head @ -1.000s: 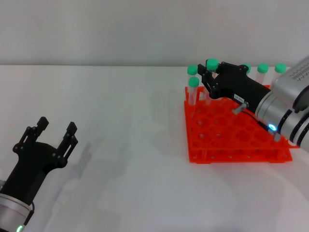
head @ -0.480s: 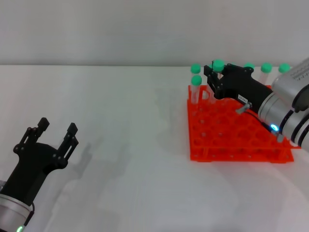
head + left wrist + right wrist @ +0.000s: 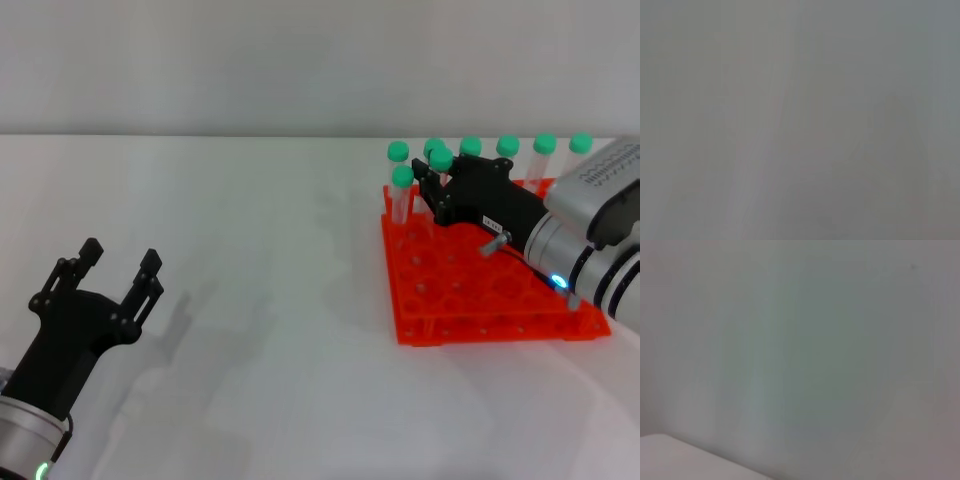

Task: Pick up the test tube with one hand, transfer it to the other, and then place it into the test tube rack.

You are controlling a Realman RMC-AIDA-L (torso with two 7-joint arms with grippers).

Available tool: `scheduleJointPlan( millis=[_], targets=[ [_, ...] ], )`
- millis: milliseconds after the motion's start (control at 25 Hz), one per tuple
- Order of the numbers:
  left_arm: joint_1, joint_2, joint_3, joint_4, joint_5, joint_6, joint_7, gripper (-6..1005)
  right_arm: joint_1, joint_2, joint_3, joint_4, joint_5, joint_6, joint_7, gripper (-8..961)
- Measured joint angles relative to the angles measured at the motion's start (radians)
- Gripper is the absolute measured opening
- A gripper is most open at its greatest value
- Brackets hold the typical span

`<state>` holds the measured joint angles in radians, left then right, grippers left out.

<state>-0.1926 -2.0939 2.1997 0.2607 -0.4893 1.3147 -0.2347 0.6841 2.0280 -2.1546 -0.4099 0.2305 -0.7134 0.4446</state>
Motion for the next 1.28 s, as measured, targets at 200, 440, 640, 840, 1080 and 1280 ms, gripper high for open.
scheduleJointPlan(
  millis=[200, 440, 640, 840, 1080, 1280],
  targets=[
    [-0.003, 0.0, -0.001, 0.004, 0.0, 0.0, 0.0, 707, 0.001, 0.0, 0.006, -0.011, 0.001, 0.021, 0.002, 300],
    [-0.003, 0.0, -0.002, 0.003, 0.0, 0.0, 0.0, 708, -0.029, 0.0, 0.021, -0.028, 0.012, -0.012, 0.003, 385],
    [-0.004, 0.0, -0.002, 0.004, 0.0, 0.0, -0.001, 707, -0.118, -0.003, 0.051, -0.045, 0.012, -0.109, 0.004, 603],
    [-0.005, 0.0, -0.002, 0.004, -0.022, 0.001, -0.002, 708, -0.24, -0.009, 0.117, -0.037, 0.011, -0.311, 0.003, 791],
    [-0.005, 0.0, -0.002, 0.004, -0.046, 0.001, -0.002, 707, -0.336, -0.011, 0.302, 0.052, 0.013, -0.435, -0.007, 872],
    [-0.005, 0.0, -0.002, 0.004, -0.053, 0.002, -0.011, 707, -0.344, -0.01, 0.469, 0.2, 0.012, -0.455, -0.013, 873]
  ],
)
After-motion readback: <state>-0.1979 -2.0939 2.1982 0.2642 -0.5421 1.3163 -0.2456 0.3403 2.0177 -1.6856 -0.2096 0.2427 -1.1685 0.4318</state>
